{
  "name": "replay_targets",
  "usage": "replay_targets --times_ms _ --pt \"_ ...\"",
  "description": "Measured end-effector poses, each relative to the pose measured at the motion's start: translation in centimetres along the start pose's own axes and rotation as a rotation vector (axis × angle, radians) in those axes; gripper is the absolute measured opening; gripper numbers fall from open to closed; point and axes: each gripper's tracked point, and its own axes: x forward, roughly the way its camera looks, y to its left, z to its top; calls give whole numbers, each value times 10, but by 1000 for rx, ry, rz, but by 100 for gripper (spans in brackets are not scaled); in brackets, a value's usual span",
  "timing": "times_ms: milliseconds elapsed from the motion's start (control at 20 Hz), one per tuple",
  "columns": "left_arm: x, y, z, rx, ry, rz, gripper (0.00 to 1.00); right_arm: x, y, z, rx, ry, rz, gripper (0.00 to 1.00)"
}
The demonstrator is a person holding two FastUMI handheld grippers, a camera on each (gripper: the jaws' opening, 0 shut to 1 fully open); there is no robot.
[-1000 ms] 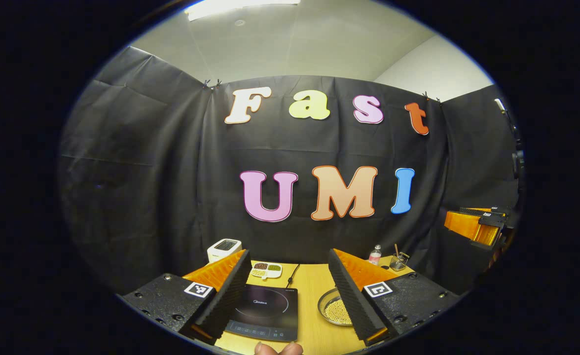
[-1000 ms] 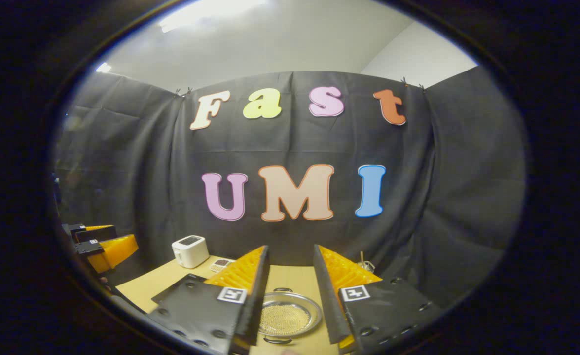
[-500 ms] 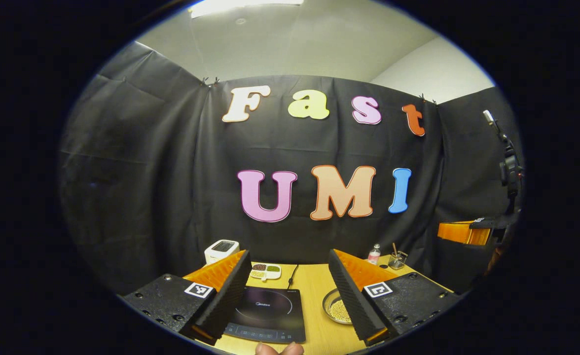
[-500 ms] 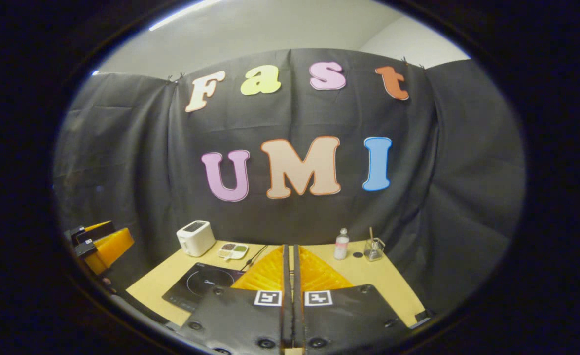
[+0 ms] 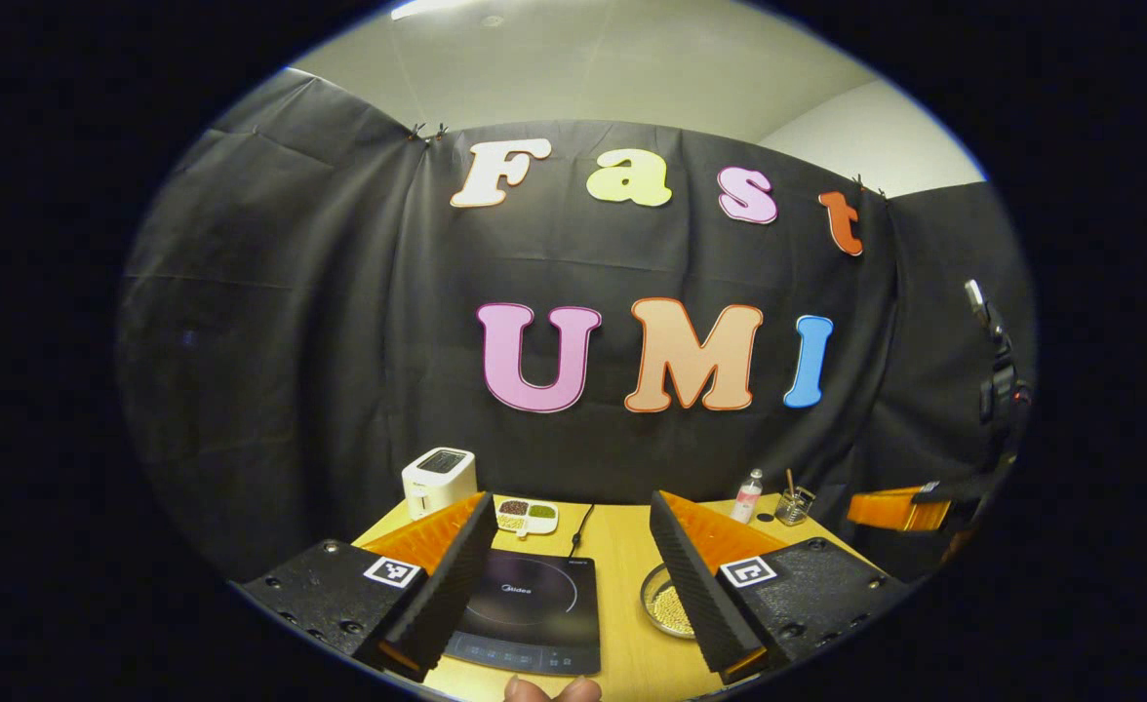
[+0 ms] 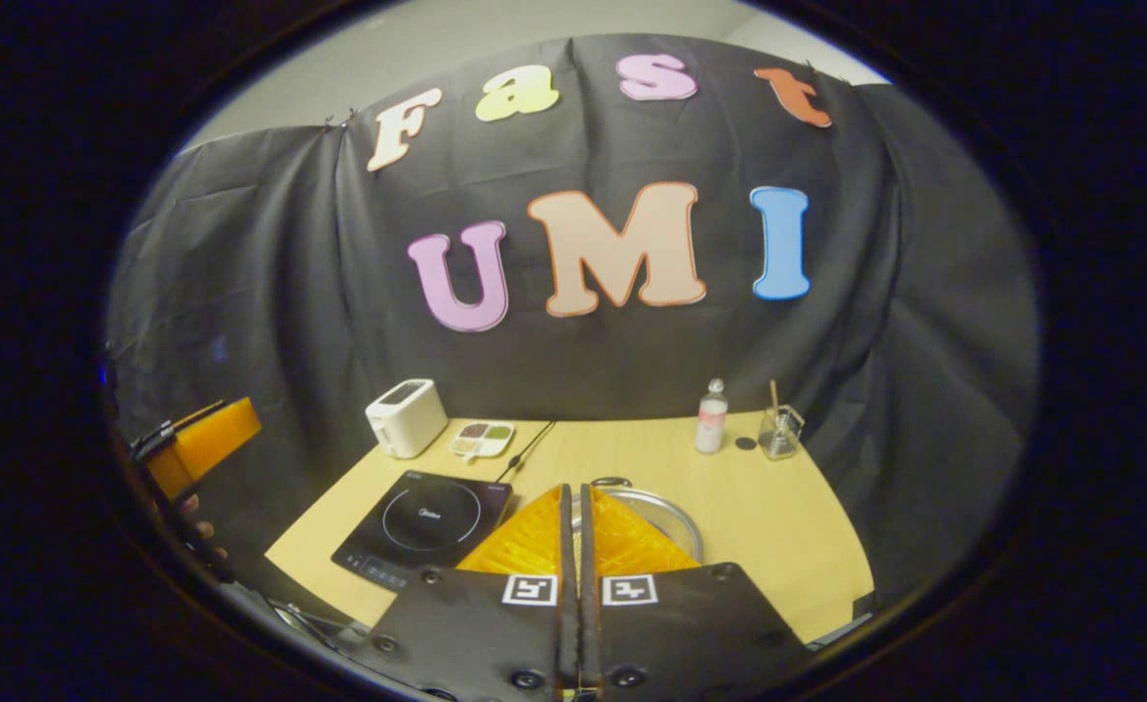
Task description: First push the handle of the pot to place it horizontally, then grasp the pot with both hands and set it on the induction cooktop.
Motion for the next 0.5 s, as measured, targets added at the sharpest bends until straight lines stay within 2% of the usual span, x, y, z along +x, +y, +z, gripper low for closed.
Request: replay_targets --times_ms 50,100,150,250,300,500 --pt "4 0 -9 12 22 12 92 8 0 -15 7 41 20 3" --pt "7 2 -12 17 34 31 96 16 1 -27 12 76 41 3" --pt "11 0 -11 14 39 44 93 24 -1 -39 6 106 52 0" --pt "15 -3 -14 14 54 71 93 36 -4 -55 10 151 86 2" --pt "17 -3 -17 18 65 85 96 38 -7 -61 14 168 101 0" --pt "21 -9 -22 44 99 130 96 55 -12 -92 21 240 162 0"
